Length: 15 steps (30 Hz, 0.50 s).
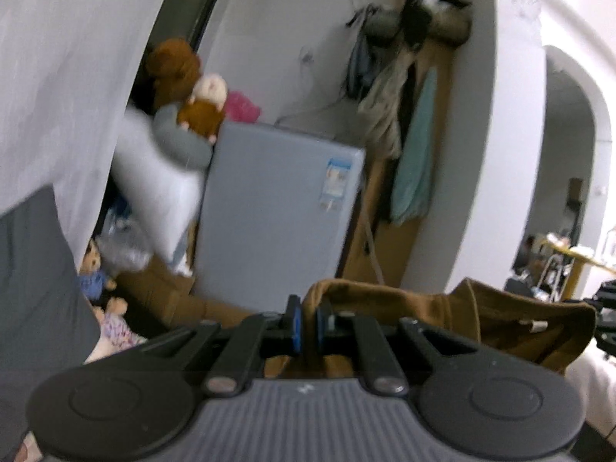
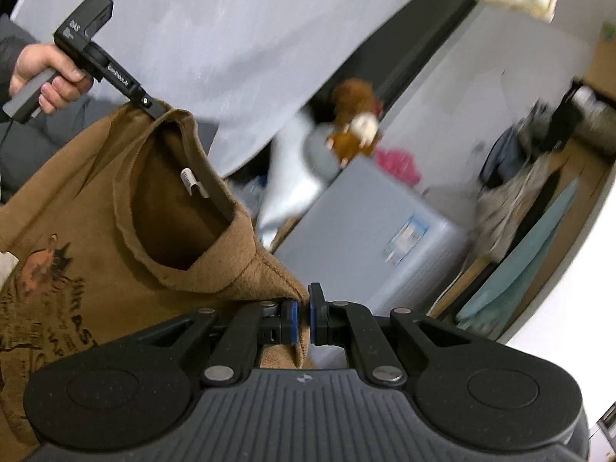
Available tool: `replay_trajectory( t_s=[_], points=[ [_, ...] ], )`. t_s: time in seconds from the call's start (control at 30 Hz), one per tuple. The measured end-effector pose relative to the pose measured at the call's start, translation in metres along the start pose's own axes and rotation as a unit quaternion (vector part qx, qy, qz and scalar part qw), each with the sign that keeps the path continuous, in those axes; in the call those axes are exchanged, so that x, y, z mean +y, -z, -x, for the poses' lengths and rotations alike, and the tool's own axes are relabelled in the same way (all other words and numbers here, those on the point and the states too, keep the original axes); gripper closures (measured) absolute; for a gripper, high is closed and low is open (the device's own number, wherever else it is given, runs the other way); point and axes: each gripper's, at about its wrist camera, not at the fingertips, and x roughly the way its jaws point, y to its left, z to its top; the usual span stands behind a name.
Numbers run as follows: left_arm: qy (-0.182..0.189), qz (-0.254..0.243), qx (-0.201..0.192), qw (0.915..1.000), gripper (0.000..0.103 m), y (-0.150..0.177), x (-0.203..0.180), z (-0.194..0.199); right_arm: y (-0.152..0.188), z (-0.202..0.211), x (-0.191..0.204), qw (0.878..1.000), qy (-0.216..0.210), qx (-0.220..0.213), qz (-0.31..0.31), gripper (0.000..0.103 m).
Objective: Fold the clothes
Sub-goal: 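Raise the shirt off the bed with both grippers, letting it hang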
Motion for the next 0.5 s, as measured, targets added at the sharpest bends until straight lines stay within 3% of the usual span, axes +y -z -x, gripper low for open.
replay_trajectory(
  t_s=[0.27, 0.5],
  points=[
    [-0.04, 0.02, 0.038, 0.9983, 0.095, 0.03, 0.035, -0.081, 0.041, -0.089, 0.005, 0.999, -0.019, 0.042, -0.017, 0.097],
    [-0.047, 0.023, 0.062, 0.9967, 0.095, 0.052, 0.065, -0.137, 0.085, -0.165, 0.005, 0.996, -0.025, 0.071, -0.045, 0.097]
  ],
)
